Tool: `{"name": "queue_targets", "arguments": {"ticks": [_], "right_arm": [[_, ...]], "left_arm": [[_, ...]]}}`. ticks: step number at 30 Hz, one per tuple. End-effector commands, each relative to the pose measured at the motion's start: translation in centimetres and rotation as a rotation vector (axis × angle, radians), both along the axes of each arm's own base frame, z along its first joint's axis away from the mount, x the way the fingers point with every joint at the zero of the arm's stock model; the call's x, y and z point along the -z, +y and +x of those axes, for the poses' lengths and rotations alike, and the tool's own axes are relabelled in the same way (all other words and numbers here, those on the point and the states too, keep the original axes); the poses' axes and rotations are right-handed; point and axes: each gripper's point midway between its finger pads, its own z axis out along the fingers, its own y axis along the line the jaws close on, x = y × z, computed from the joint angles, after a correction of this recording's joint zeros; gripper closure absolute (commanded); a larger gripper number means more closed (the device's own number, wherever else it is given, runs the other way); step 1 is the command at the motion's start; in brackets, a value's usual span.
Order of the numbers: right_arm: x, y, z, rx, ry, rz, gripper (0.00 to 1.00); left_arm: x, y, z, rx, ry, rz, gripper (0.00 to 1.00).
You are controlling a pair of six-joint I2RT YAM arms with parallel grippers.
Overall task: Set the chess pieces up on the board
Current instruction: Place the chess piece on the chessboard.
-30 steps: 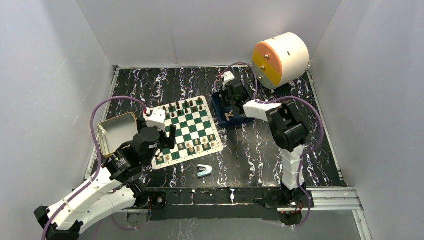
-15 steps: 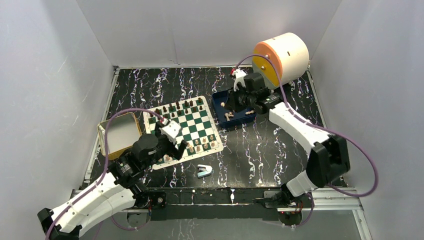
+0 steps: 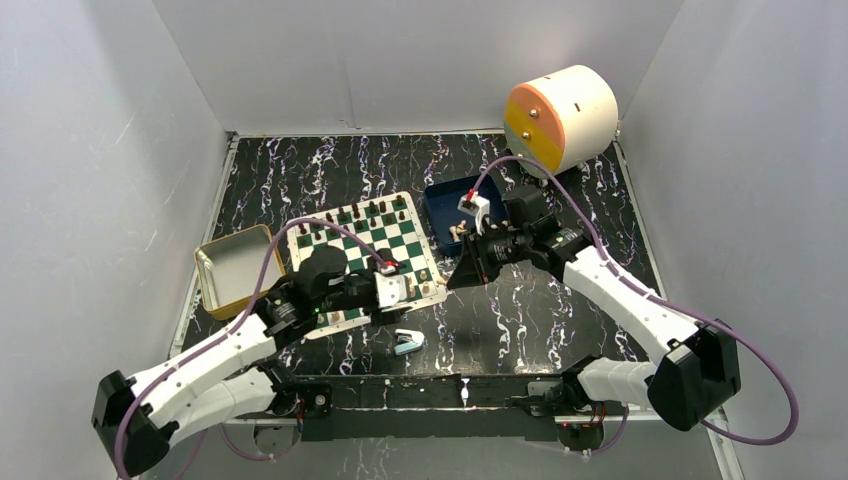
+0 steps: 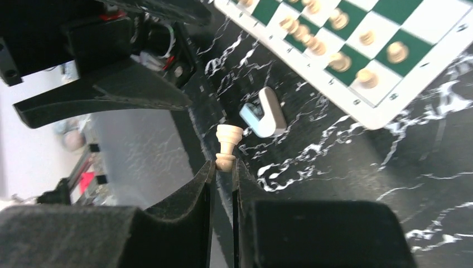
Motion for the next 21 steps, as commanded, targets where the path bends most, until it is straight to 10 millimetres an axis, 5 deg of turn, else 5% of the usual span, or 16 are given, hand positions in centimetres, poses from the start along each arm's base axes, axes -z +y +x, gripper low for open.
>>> {"name": "queue_targets", "arguments": {"ticks": [1,14,21], "right_arm": [[-2.0,0.8,-2.6,-0.101,0.046,0.132,0.88],[-1.6,3.3,-3.4,-0.156,0.094,0.168,0.88],[-1.9,4.0,-3.1,-0.153,0.091,0.169,0.88]], "left_arm": [[-2.4,-2.9,-2.3,0.26,-0.07,-0.046,0.27],[-2.0,-4.8,-1.7,0.33,-0.063,-0.037,0.34],[-1.8,-4.9,-2.3,0.351,-0.042,-0.041,0.5]]}}
